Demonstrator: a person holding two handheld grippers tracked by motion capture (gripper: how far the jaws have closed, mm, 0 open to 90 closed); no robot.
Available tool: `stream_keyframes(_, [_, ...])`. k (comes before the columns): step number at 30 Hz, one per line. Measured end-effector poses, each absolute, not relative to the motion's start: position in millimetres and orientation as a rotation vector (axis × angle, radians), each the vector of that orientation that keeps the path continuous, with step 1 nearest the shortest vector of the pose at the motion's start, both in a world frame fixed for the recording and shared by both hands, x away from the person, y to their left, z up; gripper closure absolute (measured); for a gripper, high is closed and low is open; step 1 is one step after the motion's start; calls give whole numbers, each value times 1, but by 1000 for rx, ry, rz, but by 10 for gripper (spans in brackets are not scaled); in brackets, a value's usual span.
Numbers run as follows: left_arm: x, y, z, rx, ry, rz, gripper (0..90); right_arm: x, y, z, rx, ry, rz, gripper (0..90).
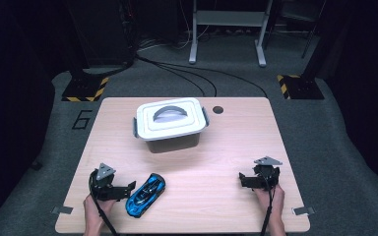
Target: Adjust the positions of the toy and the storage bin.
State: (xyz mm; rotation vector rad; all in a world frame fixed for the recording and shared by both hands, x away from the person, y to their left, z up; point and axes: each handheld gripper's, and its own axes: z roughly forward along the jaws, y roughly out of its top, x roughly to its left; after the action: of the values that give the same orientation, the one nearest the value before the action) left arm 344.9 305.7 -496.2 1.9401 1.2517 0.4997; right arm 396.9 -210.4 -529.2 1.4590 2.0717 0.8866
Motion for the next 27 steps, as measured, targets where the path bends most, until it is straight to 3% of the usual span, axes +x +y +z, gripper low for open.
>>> stream_keyframes(27, [348, 230, -491, 2186, 1151, 411, 0, 396, -210, -529, 1457, 2072, 893, 30])
